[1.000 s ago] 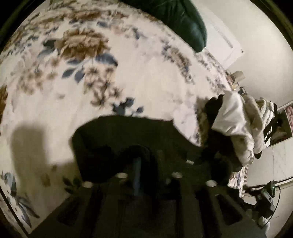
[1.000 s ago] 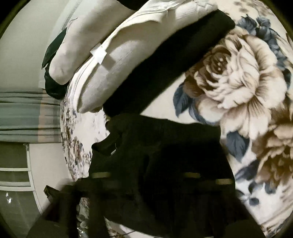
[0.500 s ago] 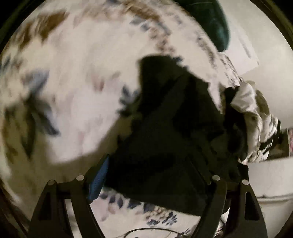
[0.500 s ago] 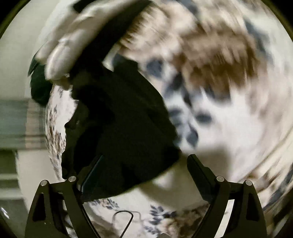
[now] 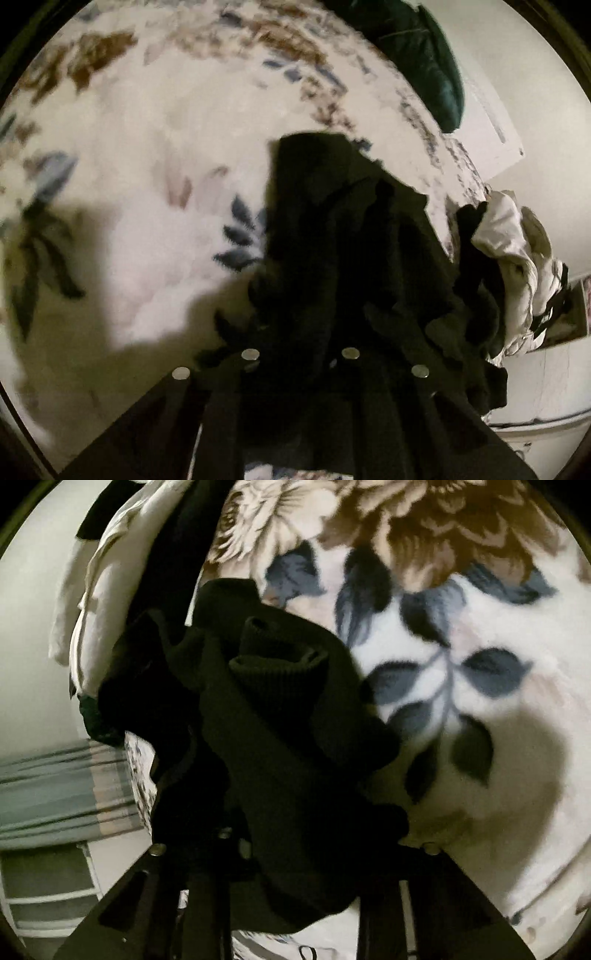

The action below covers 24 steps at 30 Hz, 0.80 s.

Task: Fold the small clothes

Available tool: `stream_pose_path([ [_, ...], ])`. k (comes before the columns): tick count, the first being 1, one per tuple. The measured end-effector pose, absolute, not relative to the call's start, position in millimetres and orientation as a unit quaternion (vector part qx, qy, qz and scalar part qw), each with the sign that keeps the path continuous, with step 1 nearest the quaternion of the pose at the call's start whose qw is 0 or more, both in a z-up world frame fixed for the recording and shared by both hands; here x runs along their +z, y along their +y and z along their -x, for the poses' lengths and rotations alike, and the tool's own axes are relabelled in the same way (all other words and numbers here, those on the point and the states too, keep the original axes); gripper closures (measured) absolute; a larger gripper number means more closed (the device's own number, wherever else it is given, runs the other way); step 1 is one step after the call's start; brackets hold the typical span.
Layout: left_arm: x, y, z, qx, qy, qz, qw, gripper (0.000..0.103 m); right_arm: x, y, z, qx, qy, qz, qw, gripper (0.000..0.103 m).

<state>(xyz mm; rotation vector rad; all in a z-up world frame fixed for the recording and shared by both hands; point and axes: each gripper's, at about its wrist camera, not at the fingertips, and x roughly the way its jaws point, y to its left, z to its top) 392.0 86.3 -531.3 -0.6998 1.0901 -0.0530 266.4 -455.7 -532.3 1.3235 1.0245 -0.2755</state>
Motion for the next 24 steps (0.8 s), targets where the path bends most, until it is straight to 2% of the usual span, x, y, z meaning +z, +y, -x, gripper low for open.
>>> stream_pose_path([
  [4,-506,90,-368,-0.043,0.498,0.302,0.812,0.095,-514,-449,-254,-0.107,0.463,-0.573,0.668,0.084],
  [8,-490,99,-311,-0.055,0.516,0.274,0.810,0.096,-486,-437,-216,-0.085,0.498,-0.540,0.673,0.086],
  [12,-501,106,-270,-0.040,0.548,0.276,0.788,0.096,-474,-432,-160,-0.091,0.522,-0.531,0.661,0.087],
  [15,-514,109,-267,-0.033,0.560,0.299,0.772,0.093,-489,-438,-127,-0.101,0.542,-0.545,0.631,0.086],
  [17,-515,110,-276,-0.030,0.570,0.308,0.761,0.091,-501,-444,-122,-0.101,0.558,-0.553,0.610,0.074],
  [18,-511,110,-278,-0.028,0.572,0.307,0.760,0.084,-503,-446,-122,-0.103,0.563,-0.559,0.600,0.065],
  [19,-504,111,-278,-0.028,0.570,0.309,0.761,0.073,-500,-449,-121,-0.107,0.564,-0.556,0.600,0.057],
  [20,-496,114,-278,-0.029,0.567,0.315,0.761,0.065,-491,-451,-121,-0.112,0.561,-0.546,0.612,0.055],
  [21,-489,117,-276,-0.028,0.566,0.319,0.760,0.048,-478,-453,-120,-0.114,0.557,-0.532,0.628,0.053],
  [22,-481,120,-272,-0.027,0.561,0.327,0.760,0.043,-468,-454,-119,-0.118,0.555,-0.523,0.636,0.050],
  [24,-467,122,-272,-0.036,0.550,0.352,0.756,0.043,-444,-456,-113,-0.121,0.539,-0.511,0.658,0.049],
])
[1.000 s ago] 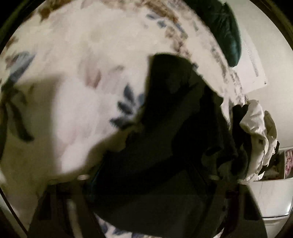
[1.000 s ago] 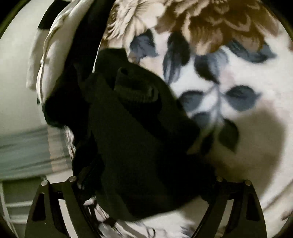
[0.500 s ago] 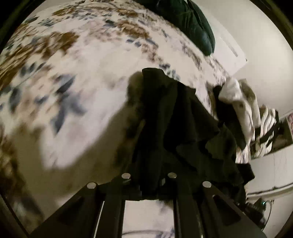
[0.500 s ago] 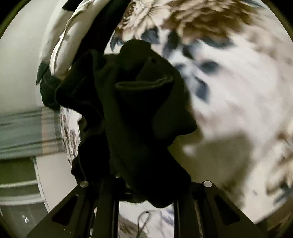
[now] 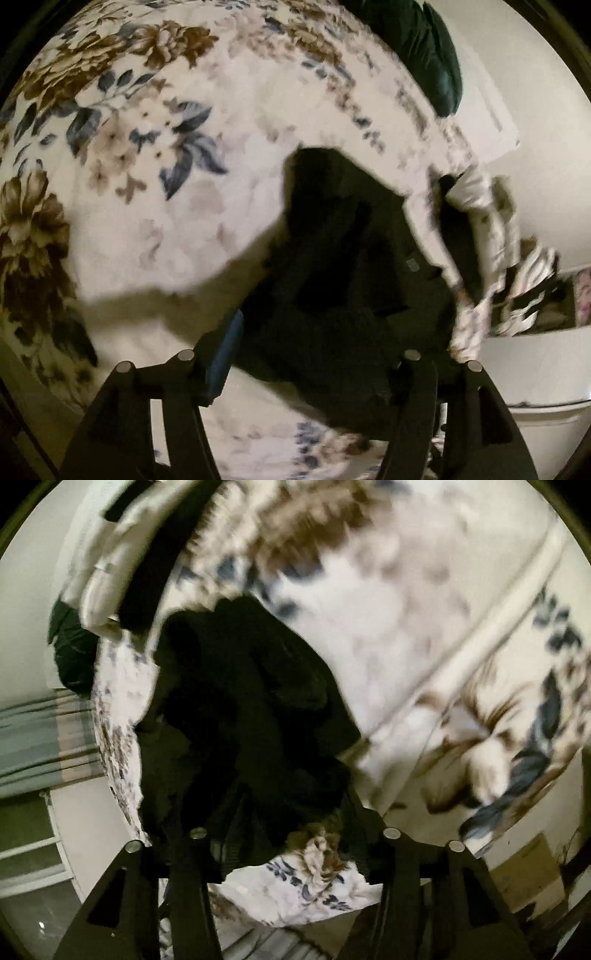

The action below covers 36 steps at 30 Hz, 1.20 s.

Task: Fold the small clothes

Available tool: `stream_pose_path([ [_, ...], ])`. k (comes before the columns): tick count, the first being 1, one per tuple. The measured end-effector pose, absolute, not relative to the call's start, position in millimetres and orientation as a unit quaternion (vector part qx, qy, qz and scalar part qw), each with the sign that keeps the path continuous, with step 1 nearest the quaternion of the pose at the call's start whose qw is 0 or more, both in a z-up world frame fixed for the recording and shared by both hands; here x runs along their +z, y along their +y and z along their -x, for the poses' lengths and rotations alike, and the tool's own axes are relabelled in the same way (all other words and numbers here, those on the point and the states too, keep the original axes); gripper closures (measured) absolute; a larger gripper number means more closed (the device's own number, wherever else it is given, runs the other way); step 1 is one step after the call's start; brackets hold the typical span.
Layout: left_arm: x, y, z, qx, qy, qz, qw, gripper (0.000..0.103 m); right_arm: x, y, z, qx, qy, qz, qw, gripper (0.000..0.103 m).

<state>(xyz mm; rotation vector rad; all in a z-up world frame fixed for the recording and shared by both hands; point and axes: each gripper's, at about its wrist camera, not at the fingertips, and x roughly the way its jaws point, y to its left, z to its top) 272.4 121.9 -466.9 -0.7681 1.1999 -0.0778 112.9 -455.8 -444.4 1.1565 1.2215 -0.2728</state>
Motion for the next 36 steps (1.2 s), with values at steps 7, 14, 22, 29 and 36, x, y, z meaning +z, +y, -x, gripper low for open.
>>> stream_pose_path([
  [7,-478,85,-319,-0.080,0.576,0.381,0.718,0.042,-414,-461,-170,-0.084,0.472,-0.535,0.695,0.047],
  [14,-520,63,-352,-0.043,0.620,0.331,0.711,0.097,-441,-453,-211,-0.105,0.486,-0.518,0.696,0.092],
  [22,-459,84,-377,-0.066,0.545,0.336,0.765,0.099,-405,-447,-226,-0.102,0.476,-0.471,0.735,0.091],
  [29,-429,100,-454,-0.048,0.486,0.360,0.795,0.103,-382,-455,-285,-0.100,0.457,-0.481,0.742,0.092],
  [36,-454,96,-500,-0.090,0.531,0.305,0.786,0.096,-441,-481,-345,-0.129,0.511,-0.513,0.678,0.082],
])
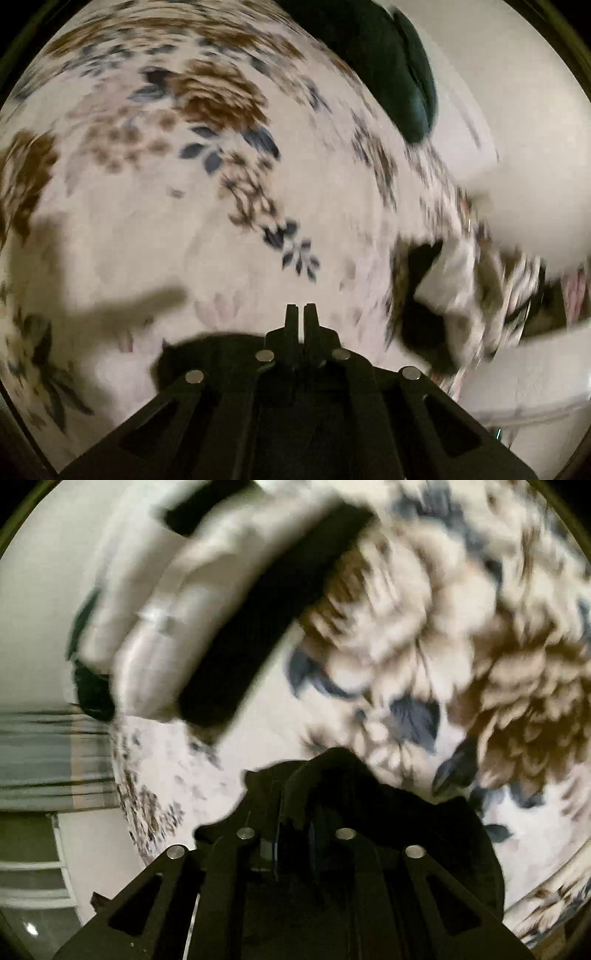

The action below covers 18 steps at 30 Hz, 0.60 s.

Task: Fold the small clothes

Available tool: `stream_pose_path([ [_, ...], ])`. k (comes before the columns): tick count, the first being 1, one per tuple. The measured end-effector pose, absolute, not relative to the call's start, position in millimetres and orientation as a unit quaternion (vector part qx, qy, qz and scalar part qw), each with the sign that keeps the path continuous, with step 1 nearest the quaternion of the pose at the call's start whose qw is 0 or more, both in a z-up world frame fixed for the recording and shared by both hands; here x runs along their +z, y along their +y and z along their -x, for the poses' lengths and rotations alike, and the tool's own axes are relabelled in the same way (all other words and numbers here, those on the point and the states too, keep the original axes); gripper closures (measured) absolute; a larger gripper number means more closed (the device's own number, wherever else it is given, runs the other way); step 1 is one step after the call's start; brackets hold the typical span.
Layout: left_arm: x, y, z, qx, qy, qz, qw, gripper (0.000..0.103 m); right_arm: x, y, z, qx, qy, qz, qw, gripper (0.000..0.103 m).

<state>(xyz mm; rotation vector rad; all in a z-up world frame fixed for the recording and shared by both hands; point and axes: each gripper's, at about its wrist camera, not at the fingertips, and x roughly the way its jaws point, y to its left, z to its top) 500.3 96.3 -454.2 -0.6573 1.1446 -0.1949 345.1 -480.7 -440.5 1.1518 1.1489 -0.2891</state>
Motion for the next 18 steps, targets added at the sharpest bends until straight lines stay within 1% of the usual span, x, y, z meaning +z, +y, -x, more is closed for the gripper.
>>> stream_pose_path([
  [1,-455,91,-497,-0.102,0.544,0.283,0.783,0.080,-446,-482,-344,-0.126,0.518,-0.519,0.668,0.073],
  [2,-457,83,-489,-0.117,0.561,0.259,0.777,0.069,-448,-482,-340,-0.116,0.516,-0.522,0.669,0.065],
  [3,-460,79,-479,-0.131,0.573,0.250,0.770,0.045,-447,-480,-337,-0.114,0.516,-0.516,0.674,0.048],
  [4,-463,76,-468,-0.140,0.584,0.251,0.759,0.039,-443,-478,-333,-0.114,0.518,-0.502,0.683,0.045],
  [8,-488,70,-427,-0.146,0.627,0.312,0.699,0.039,-433,-463,-309,-0.115,0.527,-0.473,0.697,0.041],
  [10,-491,66,-422,-0.138,0.628,0.312,0.700,0.039,-429,-458,-302,-0.117,0.527,-0.467,0.701,0.041],
  [11,-490,63,-422,-0.136,0.627,0.297,0.708,0.039,-427,-454,-299,-0.118,0.526,-0.464,0.703,0.041],
  [13,-481,52,-429,-0.139,0.622,0.236,0.734,0.039,-425,-452,-299,-0.118,0.525,-0.459,0.706,0.041],
  [16,-485,16,-454,-0.144,0.619,0.092,0.766,0.038,-424,-452,-304,-0.124,0.524,-0.447,0.715,0.041],
  [18,-499,4,-475,-0.141,0.620,0.077,0.768,0.038,-426,-455,-309,-0.131,0.522,-0.438,0.720,0.041],
])
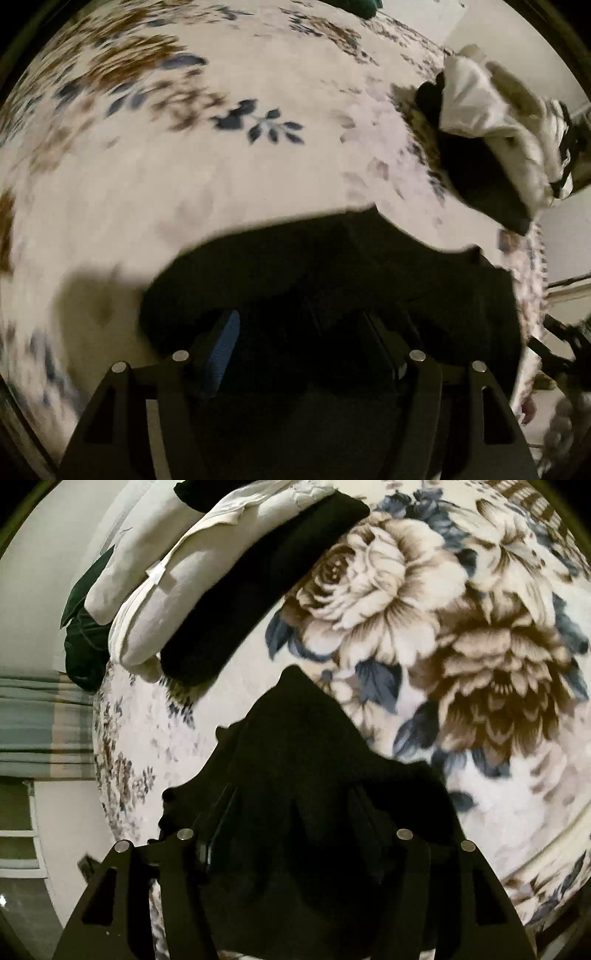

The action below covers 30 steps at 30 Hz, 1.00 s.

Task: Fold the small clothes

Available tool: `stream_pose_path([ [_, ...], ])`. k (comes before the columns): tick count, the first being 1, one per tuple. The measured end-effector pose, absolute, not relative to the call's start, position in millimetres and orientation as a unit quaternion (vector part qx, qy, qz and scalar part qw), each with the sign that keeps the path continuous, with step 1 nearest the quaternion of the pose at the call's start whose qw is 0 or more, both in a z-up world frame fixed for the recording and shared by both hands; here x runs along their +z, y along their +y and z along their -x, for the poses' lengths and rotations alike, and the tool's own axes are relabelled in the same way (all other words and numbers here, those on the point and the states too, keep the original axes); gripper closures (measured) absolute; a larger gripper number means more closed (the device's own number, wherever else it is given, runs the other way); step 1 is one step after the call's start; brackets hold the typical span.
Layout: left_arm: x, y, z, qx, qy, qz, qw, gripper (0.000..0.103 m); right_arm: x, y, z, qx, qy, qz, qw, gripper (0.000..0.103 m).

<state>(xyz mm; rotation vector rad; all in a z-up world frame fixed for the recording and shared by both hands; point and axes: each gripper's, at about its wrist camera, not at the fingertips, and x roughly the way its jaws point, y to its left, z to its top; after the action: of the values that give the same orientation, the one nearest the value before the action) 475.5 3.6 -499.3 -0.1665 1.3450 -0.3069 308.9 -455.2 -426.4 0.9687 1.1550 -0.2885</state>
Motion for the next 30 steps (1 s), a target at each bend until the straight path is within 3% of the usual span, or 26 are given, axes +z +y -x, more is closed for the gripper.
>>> stream_pose_path([
  [5,-504,4,-523,-0.127,0.613,0.098,0.774,0.038,-427,-455,-317,-0.143,0.524,-0.421,0.727,0.041],
  [10,-474,29,-497,-0.162,0.591,0.122,0.781,0.038,-419,-447,-320,-0.142,0.536,-0.373,0.744,0.041],
  [17,-508,-20,-478,-0.213,0.614,-0.025,0.760,0.039,-428,-446,-338,-0.141,0.562,-0.309,0.754,0.041],
  [18,-511,-24,-479,-0.217,0.612,-0.038,0.759,0.046,-432,-445,-342,-0.141,0.567,-0.302,0.753,0.041],
  [19,-513,-31,-478,-0.228,0.602,-0.050,0.764,0.080,-439,-444,-349,-0.139,0.577,-0.289,0.751,0.041],
  [20,-511,-38,-475,-0.237,0.589,-0.068,0.770,0.084,-445,-442,-354,-0.135,0.584,-0.280,0.750,0.041],
  [21,-507,-39,-473,-0.237,0.579,-0.075,0.776,0.088,-450,-441,-358,-0.130,0.591,-0.274,0.747,0.043],
  [23,-493,-33,-468,-0.242,0.555,-0.055,0.794,0.090,-456,-441,-364,-0.130,0.591,-0.266,0.751,0.068],
  [24,-487,-25,-467,-0.236,0.548,-0.041,0.801,0.091,-455,-441,-364,-0.135,0.588,-0.260,0.754,0.090],
  [25,-481,-15,-467,-0.229,0.546,-0.020,0.806,0.091,-452,-441,-364,-0.146,0.584,-0.248,0.759,0.096],
  [30,-475,44,-477,-0.175,0.550,0.096,0.811,0.094,-435,-447,-351,-0.150,0.557,-0.258,0.775,0.096],
])
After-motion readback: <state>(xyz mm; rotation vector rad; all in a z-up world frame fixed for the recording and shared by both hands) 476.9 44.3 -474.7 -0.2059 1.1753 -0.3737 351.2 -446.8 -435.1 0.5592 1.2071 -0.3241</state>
